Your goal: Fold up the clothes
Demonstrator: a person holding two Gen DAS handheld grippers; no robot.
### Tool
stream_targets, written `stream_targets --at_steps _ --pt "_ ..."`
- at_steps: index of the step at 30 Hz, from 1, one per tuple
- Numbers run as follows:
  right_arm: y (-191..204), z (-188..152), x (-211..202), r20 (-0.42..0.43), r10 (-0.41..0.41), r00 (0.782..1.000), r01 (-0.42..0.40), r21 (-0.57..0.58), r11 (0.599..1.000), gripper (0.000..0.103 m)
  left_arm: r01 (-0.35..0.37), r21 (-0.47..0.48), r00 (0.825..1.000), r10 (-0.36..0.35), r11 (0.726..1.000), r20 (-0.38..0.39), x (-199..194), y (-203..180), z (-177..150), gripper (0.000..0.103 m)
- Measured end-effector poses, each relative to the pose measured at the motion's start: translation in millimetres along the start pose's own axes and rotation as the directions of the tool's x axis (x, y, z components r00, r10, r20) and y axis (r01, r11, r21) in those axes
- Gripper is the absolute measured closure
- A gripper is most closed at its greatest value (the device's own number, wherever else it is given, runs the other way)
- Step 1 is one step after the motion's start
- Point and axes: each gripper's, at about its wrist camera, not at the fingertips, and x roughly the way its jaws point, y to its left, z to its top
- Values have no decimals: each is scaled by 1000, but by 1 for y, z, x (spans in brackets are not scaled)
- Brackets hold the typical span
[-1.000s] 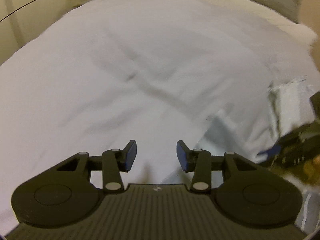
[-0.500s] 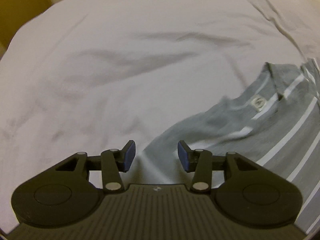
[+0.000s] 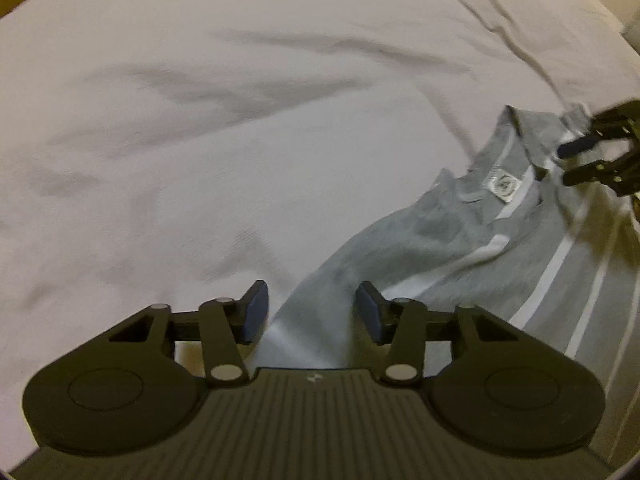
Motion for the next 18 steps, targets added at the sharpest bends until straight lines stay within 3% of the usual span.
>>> stream_targets --at_steps 4,6,8,10,12,13,14,15,18 --pt "-17 17 -3 26 -85 996 86 -28 996 60 52 89 998 -54 995 30 11 -17 17 63" --pt "-23 25 4 16 -126 992 127 -76 989 60 68 134 998 -69 989 2 22 -25 24 63" --pt "-25 33 13 2 -145 989 143 -151 978 60 78 171 997 -73 982 -31 32 -32 29 74" --pt "-27 39 23 -14 -138 990 132 -211 968 60 93 193 995 -84 977 -54 34 -35 30 102" --pt "-28 44 32 -38 -121 992 108 -243 964 60 107 206 994 -97 973 -59 29 -37 30 103" --pt "-30 46 36 -64 -95 993 77 -243 967 66 105 205 994 -99 973 -38 23 -36 29 103" --pt "-31 48 39 -80 -78 994 57 -240 969 78 96 197 995 -96 976 -11 16 -35 27 103" --pt "-32 47 39 -64 -89 994 72 -229 971 103 62 160 997 -68 985 34 9 -31 26 103" --pt "-35 44 38 -18 -122 992 116 -191 975 103 -3 -6 996 4 1000 87 6 -17 19 103"
